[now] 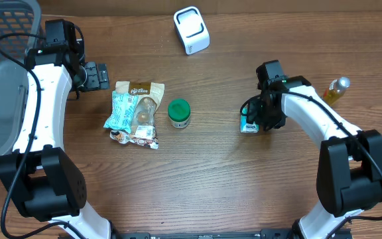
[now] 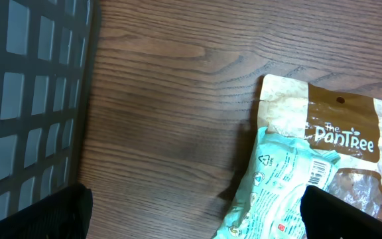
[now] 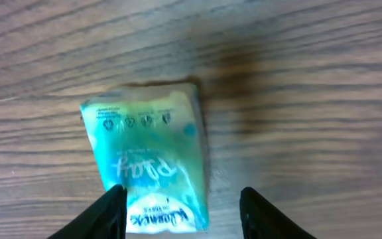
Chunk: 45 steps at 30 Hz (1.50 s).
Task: Scan the item barcode
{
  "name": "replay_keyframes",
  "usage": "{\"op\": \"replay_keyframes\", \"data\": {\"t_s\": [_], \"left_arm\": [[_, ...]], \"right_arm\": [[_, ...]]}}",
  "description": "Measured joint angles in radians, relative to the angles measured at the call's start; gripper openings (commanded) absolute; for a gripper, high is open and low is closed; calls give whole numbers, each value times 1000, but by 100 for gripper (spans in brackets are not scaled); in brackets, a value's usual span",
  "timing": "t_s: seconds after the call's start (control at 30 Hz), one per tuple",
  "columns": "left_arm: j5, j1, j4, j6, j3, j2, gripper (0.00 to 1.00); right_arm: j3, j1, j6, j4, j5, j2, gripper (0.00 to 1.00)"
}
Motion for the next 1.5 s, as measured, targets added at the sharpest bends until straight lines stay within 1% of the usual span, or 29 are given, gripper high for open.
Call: {"op": "replay_keyframes", "data": {"t_s": [0.13, 0.3, 0.4, 0.47, 0.53, 0.57, 0.73, 0.77, 0.83, 0.87, 0.9, 1.07, 1.13, 1.17, 1.2, 1.27, 1.33, 1.43, 1.5], "left_arm": [[0, 0, 0, 0, 0, 0, 100], [0, 0, 0, 0, 0, 0, 100], [0, 0, 0, 0, 0, 0, 100], [0, 0, 0, 0, 0, 0, 99], [0, 0, 0, 0, 0, 0, 100], [0, 0, 0, 0, 0, 0, 100], [0, 0, 0, 0, 0, 0, 100], [0, 0, 0, 0, 0, 0, 100], [0, 0, 0, 0, 0, 0, 100], [0, 0, 0, 0, 0, 0, 100], [0, 0, 0, 0, 0, 0, 100], [0, 0, 0, 0, 0, 0, 99], [0, 0, 0, 0, 0, 0, 100], [0, 0, 0, 0, 0, 0, 99], [0, 0, 0, 0, 0, 0, 100], [0, 0, 0, 0, 0, 0, 99], [0, 0, 0, 0, 0, 0, 100], [0, 0, 0, 0, 0, 0, 100], [0, 0, 0, 0, 0, 0, 100]], "right_arm": [[47, 50, -19, -15, 13, 0, 50], [50, 168, -34, -13, 105, 0, 52], [47, 213, -37, 11, 153, 0, 52], [42, 227, -40, 31, 183, 0, 53], [31, 229, -41, 51, 212, 0, 59], [25, 228, -40, 58, 227, 0, 61], [20, 200, -43, 66, 243, 0, 61], [20, 190, -44, 60, 237, 0, 64], [20, 168, -43, 45, 223, 0, 83], [20, 156, -36, 38, 214, 0, 96], [19, 146, -37, 32, 207, 0, 100], [19, 107, -43, 29, 179, 0, 100], [19, 74, -43, 29, 140, 0, 91], [19, 58, -45, 29, 121, 0, 81], [19, 29, -47, 28, 79, 0, 74], [19, -6, -52, 23, 42, 0, 52], [19, -44, -51, 10, 9, 0, 38], [19, -80, -48, -4, -20, 0, 23], [19, -85, -51, -9, -33, 0, 23]]}}
